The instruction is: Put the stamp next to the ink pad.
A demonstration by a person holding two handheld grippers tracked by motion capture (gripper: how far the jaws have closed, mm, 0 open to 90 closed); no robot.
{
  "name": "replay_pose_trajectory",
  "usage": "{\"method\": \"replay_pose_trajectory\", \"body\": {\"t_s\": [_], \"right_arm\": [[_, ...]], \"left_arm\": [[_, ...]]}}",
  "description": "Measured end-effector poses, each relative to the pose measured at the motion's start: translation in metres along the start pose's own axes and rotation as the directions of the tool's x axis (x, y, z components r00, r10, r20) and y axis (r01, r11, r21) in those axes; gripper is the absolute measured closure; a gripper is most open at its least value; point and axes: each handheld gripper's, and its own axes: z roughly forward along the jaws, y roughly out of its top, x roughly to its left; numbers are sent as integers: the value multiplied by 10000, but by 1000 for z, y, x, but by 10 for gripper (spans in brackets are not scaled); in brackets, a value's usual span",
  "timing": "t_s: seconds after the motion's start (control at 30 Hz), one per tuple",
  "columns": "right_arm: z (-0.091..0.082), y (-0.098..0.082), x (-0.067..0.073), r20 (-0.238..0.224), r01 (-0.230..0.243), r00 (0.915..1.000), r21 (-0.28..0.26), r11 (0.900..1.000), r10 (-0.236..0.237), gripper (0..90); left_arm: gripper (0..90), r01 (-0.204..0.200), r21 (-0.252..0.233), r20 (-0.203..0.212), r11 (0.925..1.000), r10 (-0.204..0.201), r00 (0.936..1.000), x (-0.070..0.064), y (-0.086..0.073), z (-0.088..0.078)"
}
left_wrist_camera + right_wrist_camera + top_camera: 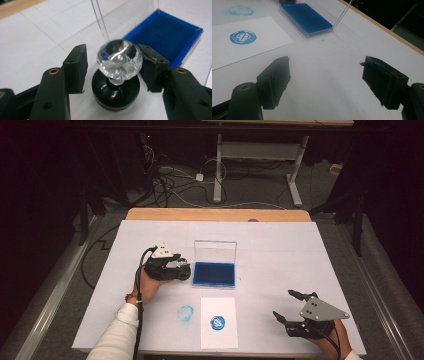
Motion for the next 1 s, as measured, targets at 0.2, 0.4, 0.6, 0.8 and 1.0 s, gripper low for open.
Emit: {"method": "replay_pose_trajectory", "body": {"t_s": [0.2, 0.4, 0.6, 0.8, 1.0], "right_arm": [[1, 0, 1, -1, 8, 10000, 24, 10000, -8, 224], [3, 0, 3, -13, 6, 10000, 45, 10000, -6, 231], [4, 0, 3, -30, 65, 10000, 96, 9999, -64, 230], [3, 0, 3, 27, 108, 9999, 68, 9999, -108, 230], [2, 0, 3, 50, 82, 10000, -13, 10000, -82, 229]], "left_arm": [[362, -124, -610, -482, 9981, 95, 9988, 0, 5, -13], [338, -268, -1126, -449, 9933, 218, 9988, -5, 11, -22], [324, -642, -1291, -537, 9896, 577, 9969, -12, 17, -28], [272, -1079, -1525, -804, 9824, 965, 9921, -21, 24, -37], [213, -1311, -1434, -964, 9810, 1180, 9883, -28, 27, -40]]}}
